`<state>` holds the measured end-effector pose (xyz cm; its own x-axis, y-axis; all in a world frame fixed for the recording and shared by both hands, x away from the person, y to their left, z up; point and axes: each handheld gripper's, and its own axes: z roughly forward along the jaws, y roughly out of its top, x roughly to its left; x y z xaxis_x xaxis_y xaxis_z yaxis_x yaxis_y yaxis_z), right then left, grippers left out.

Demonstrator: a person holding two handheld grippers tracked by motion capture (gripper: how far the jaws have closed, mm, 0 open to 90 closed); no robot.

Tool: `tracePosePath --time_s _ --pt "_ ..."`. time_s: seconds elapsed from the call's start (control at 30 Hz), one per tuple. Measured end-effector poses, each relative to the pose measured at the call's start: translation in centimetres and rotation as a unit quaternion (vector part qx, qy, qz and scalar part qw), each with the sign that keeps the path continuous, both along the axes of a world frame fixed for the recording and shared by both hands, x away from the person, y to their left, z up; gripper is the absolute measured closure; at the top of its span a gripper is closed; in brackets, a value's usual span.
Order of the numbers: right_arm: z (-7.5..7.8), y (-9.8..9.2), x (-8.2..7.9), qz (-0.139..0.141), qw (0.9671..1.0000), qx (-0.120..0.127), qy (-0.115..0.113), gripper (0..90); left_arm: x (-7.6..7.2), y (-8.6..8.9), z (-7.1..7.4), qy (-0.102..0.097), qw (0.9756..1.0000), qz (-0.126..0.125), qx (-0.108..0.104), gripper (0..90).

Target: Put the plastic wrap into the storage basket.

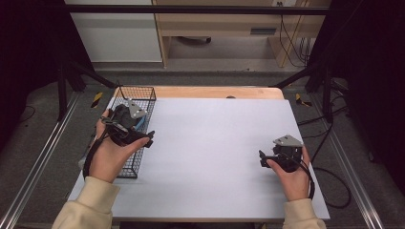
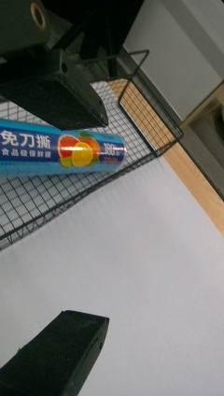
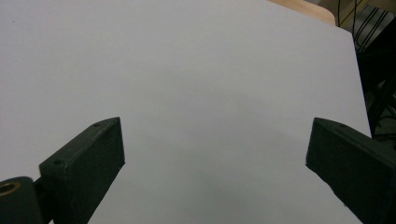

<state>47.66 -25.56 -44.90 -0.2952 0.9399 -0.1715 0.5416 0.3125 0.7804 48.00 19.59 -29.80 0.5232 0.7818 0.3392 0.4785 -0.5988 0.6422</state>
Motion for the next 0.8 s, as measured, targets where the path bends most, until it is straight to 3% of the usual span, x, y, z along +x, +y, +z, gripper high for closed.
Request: tracePosePath --time_s 0.23,0.5,0.8 --pt "0.1 -0.6 -0.3 0.005 1.0000 0.004 0.004 4.5 -0.4 -0.9 0.9 -0.006 0.9990 -0.033 -0.029 4.9" --pt "0.3 -0.4 -0.8 0.006 1.0000 0.004 0.000 4.5 -0.1 -1.8 0.8 -0.004 0.9979 -0.057 -0.029 4.7" --pt "0.4 -0.5 -1.6 0.002 1.0000 0.004 -0.004 4.5 0.5 -3.3 0.0 -0.006 0.9945 -0.097 -0.039 4.5"
